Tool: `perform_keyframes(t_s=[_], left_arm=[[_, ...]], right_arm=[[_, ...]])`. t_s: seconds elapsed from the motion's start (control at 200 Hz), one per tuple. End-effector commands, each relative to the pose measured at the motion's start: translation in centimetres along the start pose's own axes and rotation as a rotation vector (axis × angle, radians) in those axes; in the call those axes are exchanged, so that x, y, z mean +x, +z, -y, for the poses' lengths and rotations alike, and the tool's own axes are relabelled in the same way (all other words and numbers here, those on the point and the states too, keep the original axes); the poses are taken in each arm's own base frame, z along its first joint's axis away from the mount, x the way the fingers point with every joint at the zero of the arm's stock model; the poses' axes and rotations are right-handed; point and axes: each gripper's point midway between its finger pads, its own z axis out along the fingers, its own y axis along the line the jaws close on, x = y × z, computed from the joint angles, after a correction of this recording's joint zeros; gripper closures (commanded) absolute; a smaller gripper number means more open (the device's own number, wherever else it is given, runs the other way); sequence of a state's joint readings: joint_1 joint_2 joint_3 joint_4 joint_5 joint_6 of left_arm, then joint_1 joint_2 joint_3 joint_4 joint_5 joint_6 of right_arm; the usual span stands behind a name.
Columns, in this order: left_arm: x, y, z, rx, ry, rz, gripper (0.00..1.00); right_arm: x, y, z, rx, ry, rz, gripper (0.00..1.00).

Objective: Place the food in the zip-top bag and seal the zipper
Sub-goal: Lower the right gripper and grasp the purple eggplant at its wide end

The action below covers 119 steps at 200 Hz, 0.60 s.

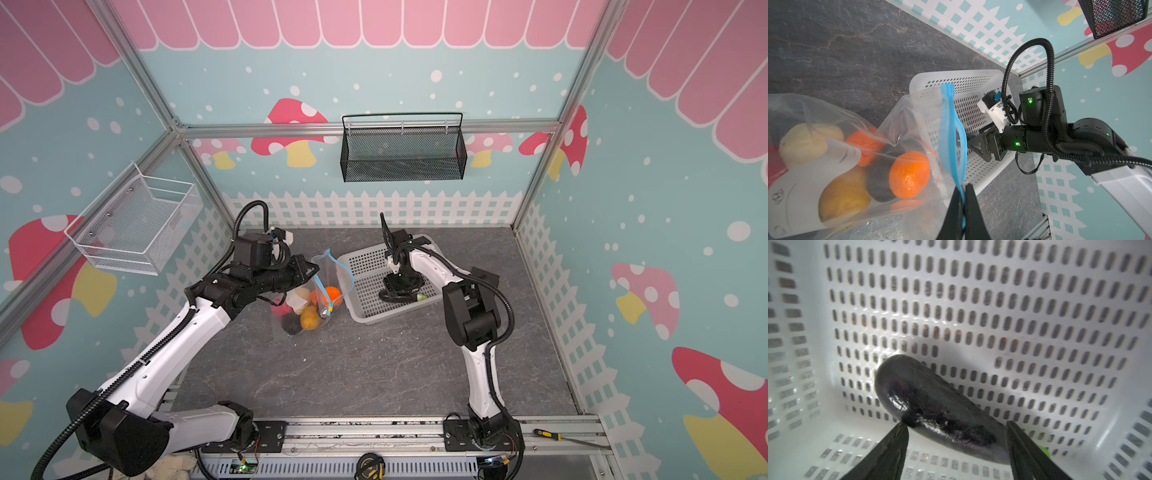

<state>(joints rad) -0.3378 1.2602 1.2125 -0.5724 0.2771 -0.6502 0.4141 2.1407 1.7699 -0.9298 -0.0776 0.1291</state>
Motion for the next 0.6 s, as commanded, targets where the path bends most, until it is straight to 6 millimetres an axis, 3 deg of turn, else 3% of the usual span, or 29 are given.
perform_keyframes(t_s=[0.0, 0.125, 0.32, 0.59], left_arm=[[-0.3, -0.8, 0.2, 0.008, 0.014, 0.017, 1.00], [-0.2, -0.7, 0.1, 0.008, 0.014, 0.014, 1.00], [-0.2, -0.8, 0.1, 0.013, 0.009, 0.018, 1.00], [0.1, -0.6, 0.0, 0.020, 0.004, 0.013, 1.00]], right_arm=[[-0.4, 1.1, 1.3, 0.045, 0.039, -0.014, 0.23], [-1.2, 0.7, 2.0, 0.063, 0.048, 0.004, 0.19], [-0.8, 2.0, 2.8, 0.082, 0.055, -0.017, 0.17], [-2.6, 3.5, 2.9, 0.076, 0.060, 0.013, 0.25]])
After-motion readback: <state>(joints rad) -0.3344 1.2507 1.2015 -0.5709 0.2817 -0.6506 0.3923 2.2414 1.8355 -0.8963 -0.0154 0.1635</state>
